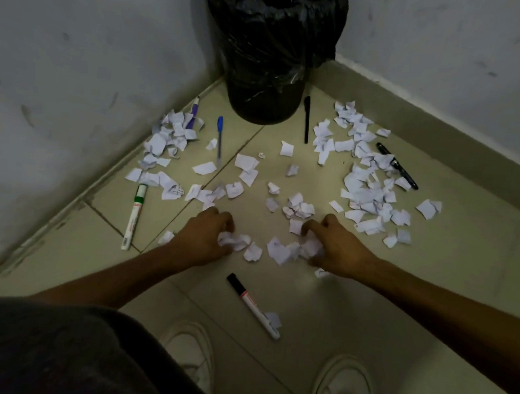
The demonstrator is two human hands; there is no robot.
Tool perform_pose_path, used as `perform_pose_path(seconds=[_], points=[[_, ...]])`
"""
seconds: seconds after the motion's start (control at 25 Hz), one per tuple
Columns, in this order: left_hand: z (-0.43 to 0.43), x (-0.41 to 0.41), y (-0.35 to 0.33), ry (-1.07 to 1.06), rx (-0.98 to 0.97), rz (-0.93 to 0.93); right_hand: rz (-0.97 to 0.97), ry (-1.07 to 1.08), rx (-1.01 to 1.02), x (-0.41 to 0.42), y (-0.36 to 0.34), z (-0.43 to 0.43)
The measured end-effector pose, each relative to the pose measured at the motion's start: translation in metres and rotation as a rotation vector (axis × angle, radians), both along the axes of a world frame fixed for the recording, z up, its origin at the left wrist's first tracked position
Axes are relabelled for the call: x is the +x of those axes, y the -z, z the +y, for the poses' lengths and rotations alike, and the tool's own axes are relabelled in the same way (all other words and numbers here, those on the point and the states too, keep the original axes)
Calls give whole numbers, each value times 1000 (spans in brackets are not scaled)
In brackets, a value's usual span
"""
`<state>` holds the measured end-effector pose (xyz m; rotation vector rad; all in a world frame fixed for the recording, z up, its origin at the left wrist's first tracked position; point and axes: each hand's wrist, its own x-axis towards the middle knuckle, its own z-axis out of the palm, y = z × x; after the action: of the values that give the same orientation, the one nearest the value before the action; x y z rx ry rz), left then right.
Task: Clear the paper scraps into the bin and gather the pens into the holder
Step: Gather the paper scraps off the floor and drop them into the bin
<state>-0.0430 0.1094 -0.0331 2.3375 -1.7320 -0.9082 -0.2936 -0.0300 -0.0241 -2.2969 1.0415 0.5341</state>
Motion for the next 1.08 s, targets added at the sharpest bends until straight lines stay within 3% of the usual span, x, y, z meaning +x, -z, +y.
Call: perform_pose_path(seconds=[0.2, 0.32, 0.52, 0.64, 0.76, 0.88, 1.0, 1.08], points=[[-25, -24, -5, -31, -185, 158, -218, 34, -21, 25, -7, -14], [-16, -34, -21, 70, -255, 59, -219, 61, -119, 16, -20, -30], [8, -90, -19, 574, 86, 138, -159, 48, -105, 4, -11, -26], [3, -100, -7, 650, 181, 152, -188, 34, -100, 6, -8, -19], [2, -100, 2, 677, 152, 102, -189, 29, -114, 7, -9, -16], [1, -99, 7, 592, 95, 112, -216, 69, -112, 6, -8, -16], [-13, -83, 2, 249, -41, 189, -260, 160, -140, 3, -12, -19], [-13, -60, -8, 93, -99, 157, -164, 168, -133, -1, -22, -20]])
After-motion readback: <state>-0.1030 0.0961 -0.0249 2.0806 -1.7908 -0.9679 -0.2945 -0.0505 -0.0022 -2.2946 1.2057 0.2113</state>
